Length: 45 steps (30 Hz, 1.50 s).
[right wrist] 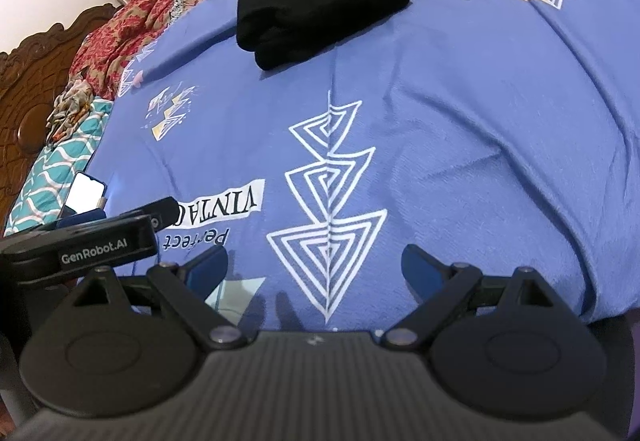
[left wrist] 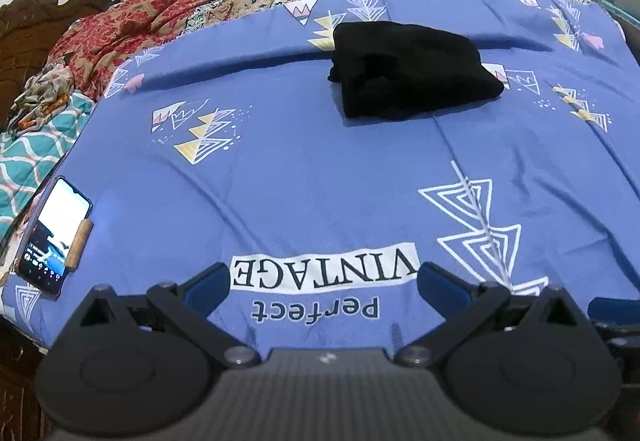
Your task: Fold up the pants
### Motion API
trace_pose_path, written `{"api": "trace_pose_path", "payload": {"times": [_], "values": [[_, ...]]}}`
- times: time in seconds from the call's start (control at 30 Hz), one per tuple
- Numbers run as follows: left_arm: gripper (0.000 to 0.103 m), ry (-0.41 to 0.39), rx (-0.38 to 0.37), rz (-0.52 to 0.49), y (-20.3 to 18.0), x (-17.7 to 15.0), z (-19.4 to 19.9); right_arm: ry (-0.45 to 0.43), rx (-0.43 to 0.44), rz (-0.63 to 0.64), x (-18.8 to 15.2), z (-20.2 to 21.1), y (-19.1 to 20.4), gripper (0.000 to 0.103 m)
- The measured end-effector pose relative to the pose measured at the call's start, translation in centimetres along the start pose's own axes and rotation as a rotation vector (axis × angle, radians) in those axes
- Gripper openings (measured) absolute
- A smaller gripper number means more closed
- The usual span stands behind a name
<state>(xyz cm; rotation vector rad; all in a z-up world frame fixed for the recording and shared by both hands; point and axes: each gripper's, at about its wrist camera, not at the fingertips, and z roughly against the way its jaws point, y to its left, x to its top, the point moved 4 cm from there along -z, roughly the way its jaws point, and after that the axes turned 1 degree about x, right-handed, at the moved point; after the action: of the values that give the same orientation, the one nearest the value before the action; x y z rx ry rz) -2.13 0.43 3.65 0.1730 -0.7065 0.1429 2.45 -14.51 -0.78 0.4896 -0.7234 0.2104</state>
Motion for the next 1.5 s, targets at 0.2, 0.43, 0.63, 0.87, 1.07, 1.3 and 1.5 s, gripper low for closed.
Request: {"api": "trace_pose_path", "payload": {"times": [0.2, 0.43, 0.63, 0.87, 1.07, 1.3, 1.5], "values": [[0.103, 0.054, 0.007, 0.008, -0.1, -0.5, -1.0, -0.007, -0.01, 0.038, 0.2, 0.5, -0.3, 0.096], [0.103, 0.147, -0.001, 0.03, -0.3, -1.7, -2.3, 0.008, -0.039, 0.049, 0.1, 0.2, -0.3, 0.097], [0.103, 0.186, -0.017, 0.012, -0.7, -2.3, -2.5, 0.021, -0.073, 0.1, -0.2, 0.0, 0.6, 0.097], [0.103, 0.174, -0.011, -0.004, -0.6, -2.0, -2.6, 0.004, -0.093, 0.123, -0.1, -0.1, 1.0, 0.097], [0.103, 0.1, 0.056, -0.025, -0.1, -1.2, -1.8, -0.004, -0.103, 0.099, -0.2, -0.2, 1.2, 0.097], [0.103, 0.061, 0.076, -0.036, 0.0, -0.6, -1.5, -0.018, -0.106, 0.108, -0.3, 0.0, 1.5, 0.097], [0.103, 0.046, 0.112, -0.052, -0.1, -0.5, -1.3, -0.023, -0.107, 0.11, -0.2, 0.1, 1.6, 0.097]]}}
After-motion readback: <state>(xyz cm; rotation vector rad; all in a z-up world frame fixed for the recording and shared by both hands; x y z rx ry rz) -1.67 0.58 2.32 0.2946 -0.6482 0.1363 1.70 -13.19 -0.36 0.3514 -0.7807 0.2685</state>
